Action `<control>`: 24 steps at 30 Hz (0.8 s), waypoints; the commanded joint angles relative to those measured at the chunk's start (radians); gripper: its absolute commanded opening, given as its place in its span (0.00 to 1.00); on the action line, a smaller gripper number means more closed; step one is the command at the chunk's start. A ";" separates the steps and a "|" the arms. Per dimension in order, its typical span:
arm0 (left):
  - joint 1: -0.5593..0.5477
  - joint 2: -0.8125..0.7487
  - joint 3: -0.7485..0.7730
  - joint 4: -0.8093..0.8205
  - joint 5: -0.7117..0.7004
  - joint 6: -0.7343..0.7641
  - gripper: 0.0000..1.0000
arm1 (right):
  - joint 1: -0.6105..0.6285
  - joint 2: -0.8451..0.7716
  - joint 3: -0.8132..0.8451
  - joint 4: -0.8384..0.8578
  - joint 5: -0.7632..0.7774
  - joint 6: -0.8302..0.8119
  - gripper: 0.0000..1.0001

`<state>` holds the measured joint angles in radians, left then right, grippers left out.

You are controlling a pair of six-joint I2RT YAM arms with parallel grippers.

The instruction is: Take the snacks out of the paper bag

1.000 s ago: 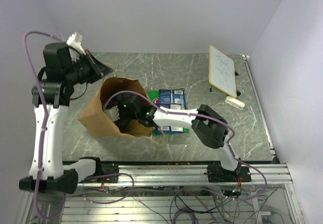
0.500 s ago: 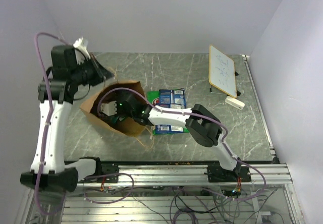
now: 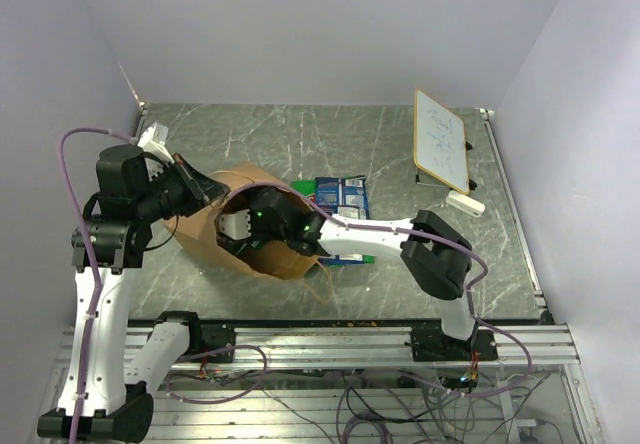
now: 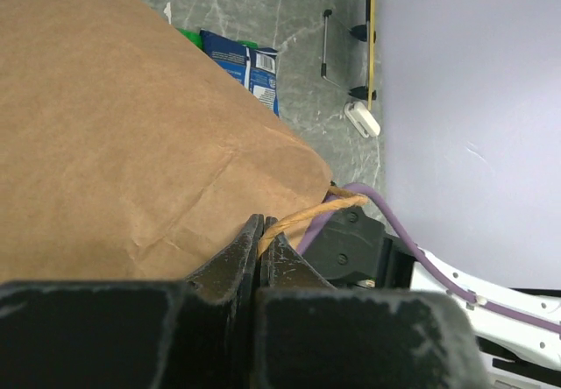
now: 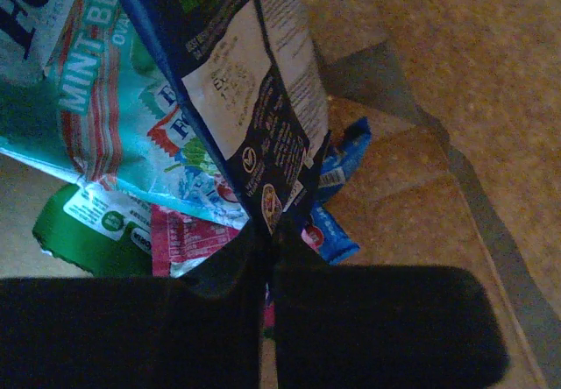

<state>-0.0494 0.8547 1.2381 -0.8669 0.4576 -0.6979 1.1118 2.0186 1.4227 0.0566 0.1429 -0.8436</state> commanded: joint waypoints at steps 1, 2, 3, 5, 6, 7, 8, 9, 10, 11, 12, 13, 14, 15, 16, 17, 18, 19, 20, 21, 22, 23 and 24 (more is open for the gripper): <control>-0.004 -0.008 0.009 0.020 0.012 -0.041 0.07 | -0.010 -0.103 -0.043 0.029 -0.048 0.061 0.00; -0.004 -0.008 0.010 0.023 0.012 -0.045 0.07 | -0.009 -0.113 -0.059 0.028 -0.056 0.066 0.00; -0.004 -0.008 0.012 0.028 0.011 -0.048 0.07 | -0.009 -0.127 -0.074 0.029 -0.064 0.071 0.00; -0.004 -0.005 0.020 0.027 0.008 -0.047 0.07 | -0.010 -0.143 -0.113 0.034 -0.072 0.080 0.00; -0.004 0.001 0.031 0.018 0.002 -0.040 0.07 | -0.010 -0.150 -0.127 0.032 -0.074 0.078 0.04; -0.004 0.006 0.041 0.009 -0.002 -0.031 0.07 | -0.010 -0.155 -0.140 0.028 -0.074 0.077 0.09; -0.005 0.010 0.048 0.001 -0.004 -0.025 0.07 | -0.011 -0.160 -0.150 0.023 -0.075 0.078 0.12; -0.004 0.013 0.055 -0.003 -0.004 -0.021 0.07 | -0.010 -0.167 -0.160 0.021 -0.075 0.080 0.14; -0.005 0.016 0.061 -0.008 -0.006 -0.017 0.07 | -0.011 -0.174 -0.168 0.019 -0.077 0.081 0.16; -0.004 0.017 0.062 -0.013 -0.008 -0.013 0.07 | -0.011 -0.181 -0.174 0.016 -0.081 0.083 0.18; -0.004 0.015 0.062 -0.017 -0.009 -0.012 0.07 | -0.011 -0.189 -0.180 0.013 -0.087 0.085 0.19; -0.004 0.012 0.057 -0.021 -0.009 -0.010 0.07 | -0.010 -0.196 -0.185 0.012 -0.092 0.088 0.19; -0.004 0.007 0.050 -0.022 -0.008 -0.008 0.07 | -0.011 -0.204 -0.191 0.011 -0.099 0.092 0.19; -0.004 0.003 0.044 -0.028 -0.006 -0.006 0.07 | -0.012 -0.211 -0.194 0.008 -0.109 0.097 0.19; -0.004 -0.002 0.042 -0.036 -0.007 -0.003 0.07 | -0.011 -0.217 -0.200 0.005 -0.121 0.098 0.21; -0.004 -0.005 0.039 -0.043 -0.007 -0.001 0.07 | -0.011 -0.226 -0.208 -0.001 -0.139 0.096 0.22; -0.004 -0.010 0.036 -0.050 -0.005 0.001 0.07 | -0.012 -0.239 -0.219 -0.003 -0.162 0.090 0.23; -0.004 -0.013 0.033 -0.057 -0.003 0.004 0.07 | -0.011 -0.251 -0.235 -0.001 -0.193 0.084 0.23; -0.005 -0.016 0.030 -0.061 0.000 0.006 0.07 | -0.011 -0.269 -0.254 0.005 -0.236 0.076 0.24; -0.005 -0.018 0.029 -0.069 0.000 0.009 0.07 | -0.013 -0.287 -0.283 0.012 -0.293 0.065 0.26; -0.004 -0.021 0.030 -0.075 -0.003 0.012 0.07 | -0.013 -0.304 -0.305 0.018 -0.374 0.048 0.28; -0.004 -0.022 0.030 -0.078 -0.005 0.016 0.07 | -0.014 -0.318 -0.320 0.014 -0.446 0.032 0.30; -0.004 -0.025 0.031 -0.082 -0.007 0.018 0.07 | -0.013 -0.332 -0.330 0.014 -0.509 0.025 0.31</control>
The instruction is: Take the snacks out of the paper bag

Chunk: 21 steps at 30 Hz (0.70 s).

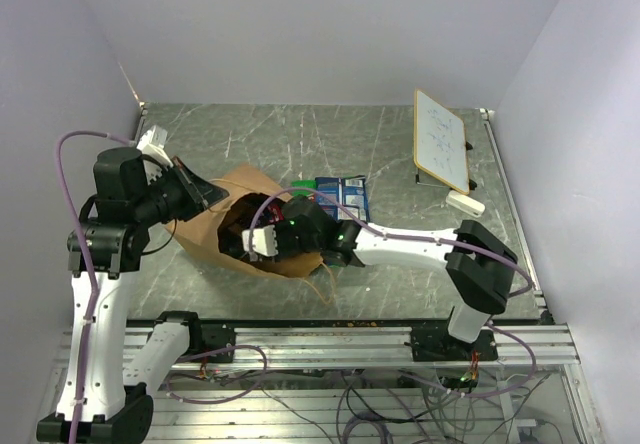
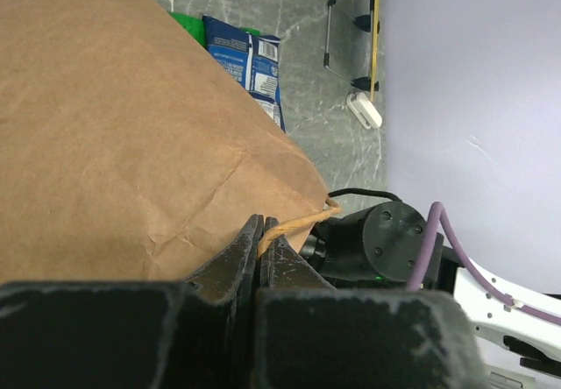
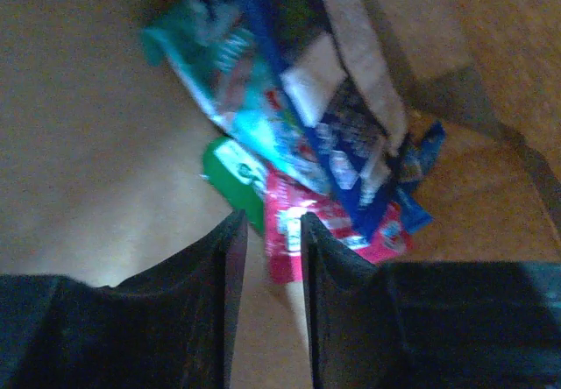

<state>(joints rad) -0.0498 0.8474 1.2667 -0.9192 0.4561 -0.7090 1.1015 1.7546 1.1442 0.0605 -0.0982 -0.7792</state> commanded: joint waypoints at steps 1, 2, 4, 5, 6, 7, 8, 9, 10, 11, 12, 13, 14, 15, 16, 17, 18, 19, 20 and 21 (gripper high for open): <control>-0.004 -0.020 0.001 -0.031 -0.005 0.029 0.07 | -0.001 -0.077 -0.060 0.018 -0.331 -0.035 0.32; -0.004 -0.023 -0.001 -0.032 -0.007 0.033 0.07 | 0.001 -0.081 -0.065 0.025 -0.390 -0.023 0.33; -0.004 -0.024 0.005 -0.045 -0.016 0.040 0.07 | 0.016 -0.076 -0.067 0.057 -0.468 0.017 0.34; -0.004 -0.025 0.008 -0.051 -0.020 0.044 0.07 | 0.030 -0.069 -0.063 0.083 -0.475 0.042 0.35; -0.004 -0.028 0.011 -0.054 -0.019 0.048 0.07 | 0.054 -0.056 -0.052 0.099 -0.476 0.060 0.35; -0.004 -0.031 0.010 -0.052 -0.019 0.048 0.07 | 0.072 -0.041 -0.035 0.100 -0.483 0.062 0.36; -0.005 -0.037 0.010 -0.052 -0.015 0.047 0.07 | 0.090 -0.026 -0.017 0.099 -0.490 0.062 0.36; -0.004 -0.044 0.008 -0.049 -0.013 0.045 0.07 | 0.104 -0.012 0.003 0.103 -0.495 0.071 0.36; -0.004 -0.050 0.001 -0.046 -0.009 0.040 0.07 | 0.115 -0.003 0.017 0.111 -0.515 0.087 0.36; -0.005 -0.057 -0.005 -0.042 -0.005 0.036 0.07 | 0.122 0.001 0.026 0.134 -0.534 0.100 0.37; -0.004 -0.062 -0.011 -0.041 -0.003 0.031 0.07 | 0.130 0.001 0.027 0.155 -0.551 0.112 0.37; -0.004 -0.069 -0.016 -0.041 -0.002 0.026 0.07 | 0.136 0.000 0.027 0.173 -0.567 0.123 0.38; -0.004 -0.075 -0.021 -0.041 -0.003 0.022 0.07 | 0.138 -0.006 0.020 0.182 -0.573 0.123 0.39; -0.004 -0.079 -0.025 -0.039 -0.004 0.016 0.07 | 0.138 -0.012 0.010 0.193 -0.546 0.123 0.40; -0.004 -0.085 -0.027 -0.037 -0.006 0.011 0.07 | 0.137 -0.025 -0.009 0.211 -0.488 0.132 0.41; -0.004 -0.088 -0.028 -0.035 -0.007 0.007 0.07 | 0.128 -0.040 -0.034 0.216 -0.431 0.127 0.43; -0.004 -0.093 -0.032 -0.035 -0.006 0.002 0.07 | 0.117 -0.052 -0.048 0.203 -0.388 0.112 0.44; -0.004 -0.096 -0.036 -0.032 -0.002 -0.002 0.07 | 0.101 -0.067 -0.063 0.186 -0.362 0.091 0.44; -0.004 -0.100 -0.043 -0.027 0.002 -0.008 0.07 | 0.085 -0.082 -0.078 0.173 -0.339 0.071 0.44; -0.004 -0.104 -0.049 -0.021 0.008 -0.014 0.07 | 0.073 -0.097 -0.094 0.167 -0.310 0.054 0.45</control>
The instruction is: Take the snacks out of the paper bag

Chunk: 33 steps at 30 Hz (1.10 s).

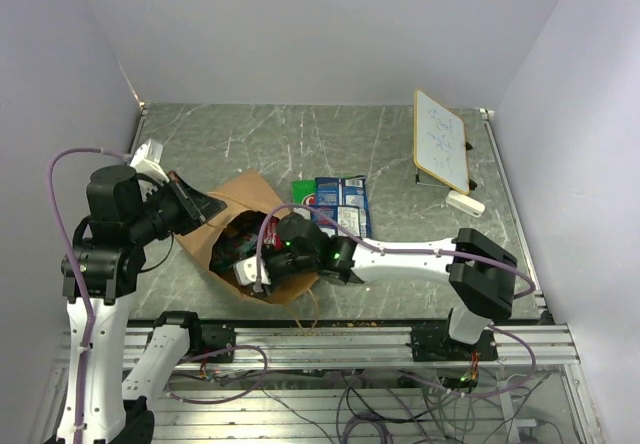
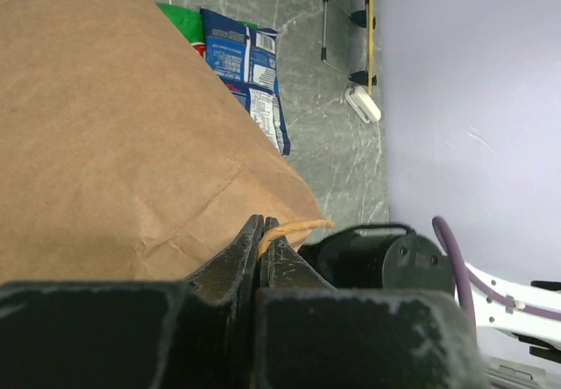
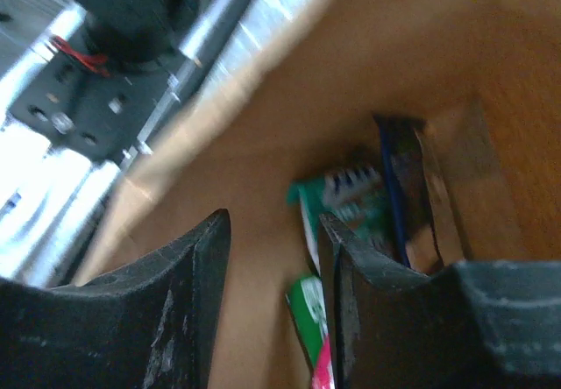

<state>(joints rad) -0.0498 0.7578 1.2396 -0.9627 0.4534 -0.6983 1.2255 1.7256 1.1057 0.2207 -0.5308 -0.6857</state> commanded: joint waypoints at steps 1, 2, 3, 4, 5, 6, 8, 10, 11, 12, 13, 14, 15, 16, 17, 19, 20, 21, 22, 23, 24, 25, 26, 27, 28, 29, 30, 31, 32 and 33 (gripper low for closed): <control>-0.004 -0.018 -0.027 0.027 0.015 -0.031 0.07 | -0.061 -0.083 -0.070 0.006 0.149 -0.056 0.45; -0.004 -0.021 -0.032 0.029 0.019 -0.035 0.07 | -0.066 -0.096 -0.083 0.002 0.172 -0.081 0.45; -0.004 -0.023 -0.035 0.030 0.021 -0.040 0.07 | -0.068 -0.108 -0.096 -0.001 0.201 -0.114 0.45; -0.004 -0.023 -0.037 0.033 0.024 -0.043 0.07 | -0.068 -0.115 -0.098 -0.002 0.228 -0.139 0.45; -0.004 -0.026 -0.037 0.034 0.027 -0.047 0.07 | -0.068 -0.118 -0.099 -0.005 0.249 -0.162 0.45; -0.004 -0.027 -0.038 0.038 0.029 -0.052 0.07 | -0.069 -0.118 -0.099 -0.007 0.264 -0.185 0.45; -0.004 -0.029 -0.040 0.044 0.032 -0.060 0.07 | -0.069 -0.114 -0.099 -0.001 0.290 -0.217 0.45; -0.004 -0.028 -0.038 0.044 0.033 -0.064 0.07 | -0.067 -0.097 -0.099 0.021 0.324 -0.231 0.45; -0.004 -0.026 -0.035 0.041 0.033 -0.065 0.07 | -0.065 -0.083 -0.099 0.040 0.349 -0.230 0.45; -0.004 -0.024 -0.032 0.036 0.034 -0.063 0.07 | -0.065 -0.068 -0.095 0.060 0.368 -0.226 0.45; -0.004 -0.022 -0.028 0.035 0.034 -0.063 0.07 | -0.065 -0.052 -0.089 0.078 0.384 -0.225 0.46; -0.004 -0.020 -0.027 0.031 0.035 -0.061 0.07 | -0.065 -0.039 -0.080 0.088 0.390 -0.231 0.46; -0.005 -0.020 -0.027 0.031 0.038 -0.062 0.07 | -0.065 -0.021 -0.068 0.087 0.389 -0.241 0.48; -0.004 -0.020 -0.027 0.032 0.042 -0.064 0.07 | -0.062 0.001 -0.056 0.087 0.388 -0.253 0.49; -0.004 -0.020 -0.028 0.034 0.045 -0.065 0.07 | -0.057 0.014 -0.047 0.095 0.392 -0.258 0.50; -0.004 -0.019 -0.032 0.035 0.050 -0.067 0.07 | -0.056 0.043 -0.027 0.121 0.393 -0.250 0.52; -0.004 -0.016 -0.033 0.033 0.051 -0.063 0.07 | -0.057 0.054 -0.020 0.142 0.391 -0.242 0.52; -0.004 -0.013 -0.035 0.031 0.051 -0.061 0.07 | -0.057 0.064 -0.011 0.151 0.381 -0.240 0.53; -0.004 -0.011 -0.036 0.032 0.055 -0.059 0.07 | -0.055 0.075 0.001 0.152 0.371 -0.243 0.53; -0.004 -0.008 -0.038 0.033 0.060 -0.056 0.07 | -0.053 0.086 0.009 0.159 0.368 -0.243 0.53; -0.004 -0.003 -0.037 0.032 0.065 -0.050 0.07 | -0.050 0.098 0.018 0.173 0.373 -0.242 0.53; -0.004 0.002 -0.034 0.029 0.069 -0.043 0.07 | -0.048 0.111 0.028 0.176 0.375 -0.243 0.53; -0.004 0.008 -0.029 0.023 0.071 -0.034 0.07 | -0.047 0.124 0.040 0.175 0.381 -0.244 0.54; -0.004 0.017 -0.023 0.013 0.071 -0.024 0.07 | -0.045 0.137 0.055 0.173 0.388 -0.246 0.54; -0.004 0.025 -0.015 0.003 0.071 -0.012 0.07 | -0.046 0.147 0.067 0.172 0.391 -0.247 0.54; -0.004 0.031 -0.009 -0.007 0.073 -0.001 0.07 | -0.046 0.161 0.078 0.175 0.390 -0.247 0.54; -0.004 0.037 -0.007 -0.013 0.074 0.007 0.07 | -0.046 0.173 0.088 0.174 0.388 -0.249 0.54; -0.004 0.040 -0.008 -0.014 0.077 0.011 0.07 | -0.046 0.185 0.102 0.171 0.386 -0.251 0.55; -0.004 0.043 -0.010 -0.014 0.080 0.016 0.07 | -0.045 0.198 0.112 0.171 0.382 -0.252 0.55; -0.004 0.047 -0.010 -0.013 0.087 0.020 0.07 | -0.046 0.210 0.118 0.178 0.380 -0.251 0.56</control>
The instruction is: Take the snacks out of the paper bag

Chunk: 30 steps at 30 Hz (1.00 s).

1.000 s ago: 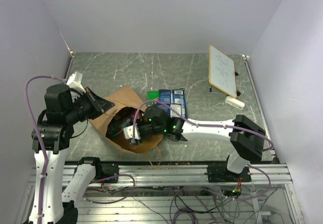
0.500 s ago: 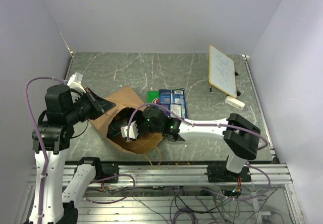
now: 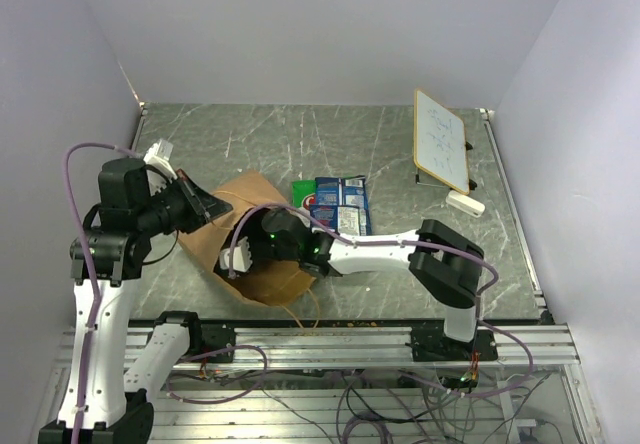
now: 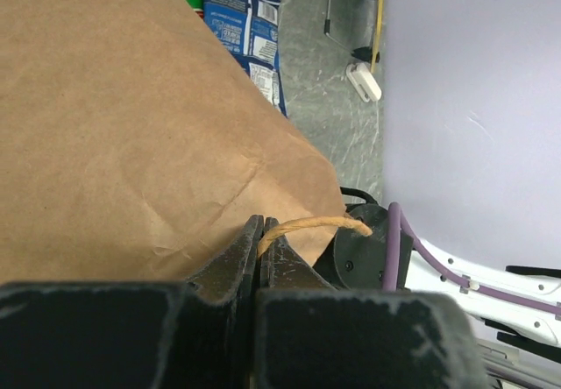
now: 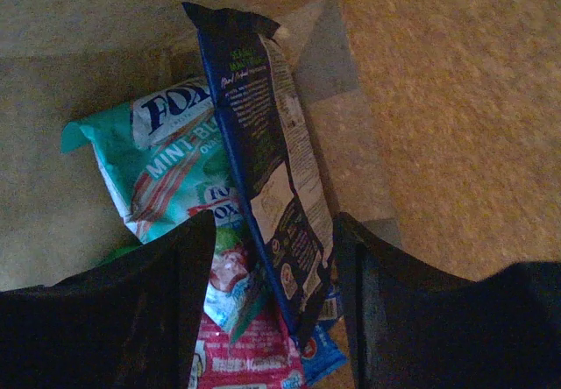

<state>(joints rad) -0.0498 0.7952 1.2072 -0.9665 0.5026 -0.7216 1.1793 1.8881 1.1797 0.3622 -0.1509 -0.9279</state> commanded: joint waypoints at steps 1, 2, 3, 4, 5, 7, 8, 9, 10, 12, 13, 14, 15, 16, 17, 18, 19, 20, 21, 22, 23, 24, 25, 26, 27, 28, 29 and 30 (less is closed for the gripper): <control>-0.004 0.015 0.025 -0.011 0.042 0.051 0.07 | 0.000 0.059 0.049 0.042 -0.006 -0.008 0.57; -0.004 0.024 0.033 -0.020 0.046 0.068 0.07 | 0.000 0.070 0.061 0.039 -0.006 -0.008 0.57; -0.004 0.034 0.045 -0.029 0.047 0.083 0.07 | -0.001 0.082 0.075 0.031 -0.001 -0.009 0.57; -0.004 0.044 0.058 -0.040 0.048 0.100 0.07 | 0.000 0.093 0.090 0.020 0.005 -0.008 0.57; -0.005 0.055 0.074 -0.047 0.050 0.113 0.07 | 0.001 0.104 0.102 0.019 0.010 -0.004 0.57; -0.004 0.074 0.096 -0.061 0.051 0.140 0.07 | 0.001 0.124 0.126 0.029 0.040 0.007 0.57; -0.004 0.082 0.106 -0.068 0.050 0.152 0.07 | 0.000 0.150 0.144 0.022 0.064 0.014 0.57; -0.004 0.089 0.114 -0.076 0.049 0.163 0.07 | 0.000 0.172 0.168 0.010 0.091 0.022 0.57; -0.004 0.098 0.120 -0.084 0.046 0.177 0.07 | -0.001 0.188 0.198 -0.001 0.111 0.028 0.56; -0.004 0.105 0.128 -0.095 0.039 0.191 0.07 | -0.001 0.211 0.220 -0.012 0.139 0.030 0.53; -0.004 0.109 0.133 -0.104 0.033 0.199 0.07 | -0.002 0.216 0.224 -0.012 0.148 0.029 0.50; -0.004 0.110 0.139 -0.111 0.029 0.205 0.07 | -0.003 0.220 0.226 -0.016 0.152 0.028 0.47; -0.004 0.115 0.145 -0.114 0.025 0.209 0.07 | -0.003 0.220 0.228 -0.025 0.153 0.026 0.41; -0.005 0.118 0.150 -0.117 0.019 0.211 0.07 | -0.002 0.216 0.226 -0.029 0.153 0.026 0.38; -0.004 0.120 0.156 -0.118 0.011 0.212 0.07 | -0.003 0.211 0.221 -0.036 0.153 0.025 0.33; -0.004 0.120 0.158 -0.118 0.000 0.210 0.07 | -0.002 0.203 0.217 -0.043 0.153 0.023 0.30; -0.004 0.121 0.163 -0.117 -0.012 0.206 0.07 | -0.002 0.190 0.210 -0.054 0.150 0.019 0.25; -0.004 0.121 0.166 -0.114 -0.020 0.201 0.07 | -0.002 0.175 0.199 -0.061 0.148 0.019 0.21; -0.004 0.121 0.169 -0.108 -0.023 0.199 0.07 | -0.004 0.151 0.186 -0.066 0.143 0.019 0.15; -0.004 0.121 0.170 -0.100 -0.025 0.197 0.07 | -0.004 0.140 0.169 -0.069 0.142 0.019 0.10; -0.004 0.121 0.170 -0.094 -0.027 0.193 0.07 | -0.004 0.107 0.145 -0.070 0.142 0.020 0.04; -0.004 0.118 0.167 -0.087 -0.031 0.188 0.07 | -0.004 0.087 0.130 -0.074 0.143 0.026 0.00; -0.004 0.114 0.162 -0.080 -0.035 0.180 0.07 | -0.005 0.071 0.116 -0.078 0.144 0.034 0.00; -0.004 0.108 0.155 -0.071 -0.038 0.171 0.07 | -0.004 0.054 0.104 -0.084 0.142 0.043 0.00; -0.004 0.101 0.147 -0.055 -0.040 0.154 0.07 | -0.004 0.035 0.094 -0.098 0.139 0.060 0.00; -0.004 0.092 0.137 -0.043 -0.044 0.141 0.07 | -0.004 0.016 0.084 -0.108 0.131 0.074 0.00; -0.004 0.084 0.127 -0.030 -0.050 0.128 0.07 | -0.004 -0.006 0.071 -0.118 0.117 0.089 0.00; -0.004 0.073 0.113 -0.021 -0.056 0.115 0.07 | -0.003 -0.032 0.053 -0.120 0.105 0.105 0.00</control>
<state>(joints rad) -0.0494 0.9085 1.3441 -1.0534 0.4820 -0.5598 1.1782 1.9591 1.2724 0.2676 -0.0227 -0.8898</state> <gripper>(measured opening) 0.072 0.007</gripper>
